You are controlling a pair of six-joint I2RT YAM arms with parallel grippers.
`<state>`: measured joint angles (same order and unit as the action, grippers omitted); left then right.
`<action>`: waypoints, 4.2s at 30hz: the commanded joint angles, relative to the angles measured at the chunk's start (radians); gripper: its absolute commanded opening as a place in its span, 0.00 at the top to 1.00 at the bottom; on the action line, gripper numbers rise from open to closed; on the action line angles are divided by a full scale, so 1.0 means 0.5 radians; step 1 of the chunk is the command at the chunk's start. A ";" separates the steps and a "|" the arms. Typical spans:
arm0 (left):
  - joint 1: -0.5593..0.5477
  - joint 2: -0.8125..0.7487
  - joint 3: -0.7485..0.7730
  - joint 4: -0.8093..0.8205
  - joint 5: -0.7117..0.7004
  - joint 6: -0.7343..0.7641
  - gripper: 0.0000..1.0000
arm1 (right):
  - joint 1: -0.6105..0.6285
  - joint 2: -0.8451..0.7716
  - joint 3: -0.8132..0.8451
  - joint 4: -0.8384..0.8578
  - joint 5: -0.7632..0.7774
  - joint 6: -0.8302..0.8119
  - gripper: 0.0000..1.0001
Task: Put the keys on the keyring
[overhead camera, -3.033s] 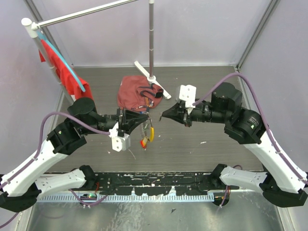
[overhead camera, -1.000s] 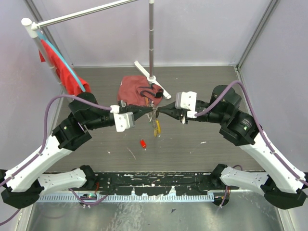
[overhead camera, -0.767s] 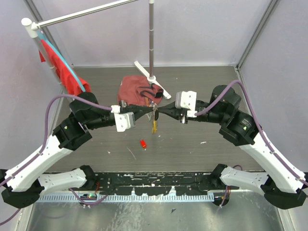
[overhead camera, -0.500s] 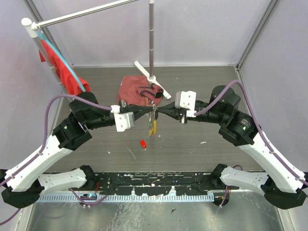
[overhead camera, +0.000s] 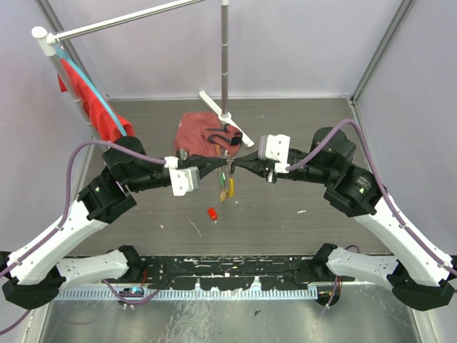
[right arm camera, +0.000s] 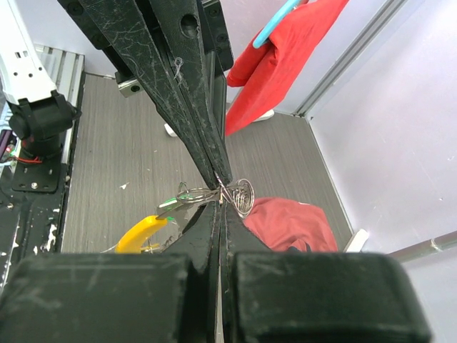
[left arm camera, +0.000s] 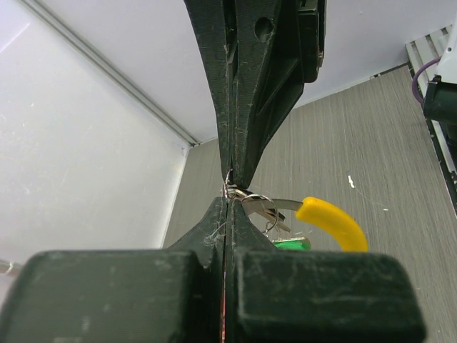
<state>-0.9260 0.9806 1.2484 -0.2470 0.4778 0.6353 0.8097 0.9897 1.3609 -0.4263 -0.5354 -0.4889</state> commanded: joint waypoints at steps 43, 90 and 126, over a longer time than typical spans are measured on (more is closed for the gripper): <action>0.002 -0.174 -0.130 0.395 0.262 -0.071 1.00 | 0.000 -0.059 0.037 0.104 -0.114 0.103 0.87; 0.002 -0.159 -0.515 1.448 0.461 -1.004 1.00 | -0.001 -0.095 0.138 0.248 -0.512 0.163 0.72; 0.000 -0.122 -0.244 0.752 0.506 -0.799 0.57 | -0.001 -0.038 0.250 -0.083 -0.436 0.003 0.99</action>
<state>-0.9257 0.9260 1.0416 0.3107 0.7277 0.1650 0.8097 0.9668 1.4220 -0.4229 -0.8047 -0.4362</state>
